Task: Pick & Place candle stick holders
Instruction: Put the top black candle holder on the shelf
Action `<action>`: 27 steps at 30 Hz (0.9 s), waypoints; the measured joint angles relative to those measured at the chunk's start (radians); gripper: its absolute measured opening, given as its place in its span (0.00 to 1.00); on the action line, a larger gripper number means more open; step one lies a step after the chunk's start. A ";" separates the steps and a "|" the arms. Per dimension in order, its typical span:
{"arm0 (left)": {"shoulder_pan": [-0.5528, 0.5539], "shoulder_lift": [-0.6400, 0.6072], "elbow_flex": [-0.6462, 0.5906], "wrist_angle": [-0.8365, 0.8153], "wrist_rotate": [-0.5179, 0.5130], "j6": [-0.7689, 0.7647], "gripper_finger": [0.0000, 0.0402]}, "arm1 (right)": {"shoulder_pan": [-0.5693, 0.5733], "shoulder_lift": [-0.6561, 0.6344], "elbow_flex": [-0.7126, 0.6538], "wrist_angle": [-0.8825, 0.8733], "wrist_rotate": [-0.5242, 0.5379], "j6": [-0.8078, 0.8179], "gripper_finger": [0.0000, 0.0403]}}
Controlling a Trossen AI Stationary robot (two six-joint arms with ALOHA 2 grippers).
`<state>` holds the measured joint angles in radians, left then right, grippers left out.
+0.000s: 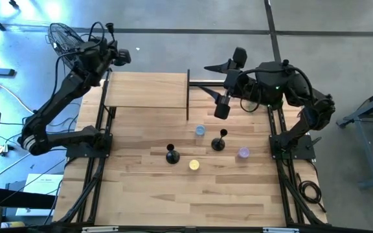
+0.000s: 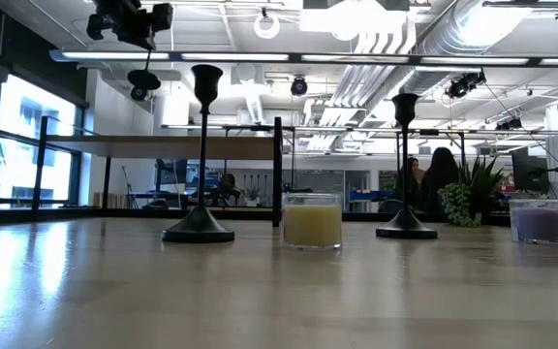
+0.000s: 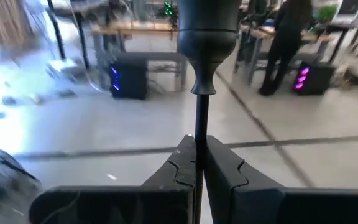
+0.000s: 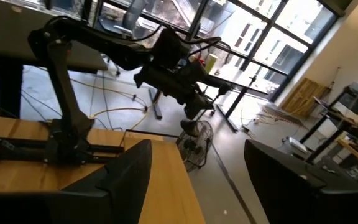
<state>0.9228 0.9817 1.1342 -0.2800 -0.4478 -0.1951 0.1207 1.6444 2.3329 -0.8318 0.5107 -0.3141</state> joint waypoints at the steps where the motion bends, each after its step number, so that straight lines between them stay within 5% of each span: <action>1: 0.000 0.003 -0.006 -0.016 0.029 -0.044 0.01 | 0.000 0.000 0.000 0.000 -0.006 0.000 0.62; 12: 0.001 0.010 -0.238 0.076 0.012 -0.126 0.01 | 0.000 0.000 0.000 -0.002 -0.012 -0.006 0.62; 23: 0.001 0.008 -0.286 0.172 -0.039 -0.098 0.01 | -0.003 0.000 0.000 -0.030 -0.005 -0.003 0.62; 27: 0.001 -0.005 -0.286 0.175 0.074 -0.066 0.01 | -0.003 0.000 0.000 -0.043 0.008 -0.003 0.62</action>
<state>0.9237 0.9765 0.8478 -0.1049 -0.3738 -0.2606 0.1181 1.6444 2.3329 -0.8746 0.5187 -0.3170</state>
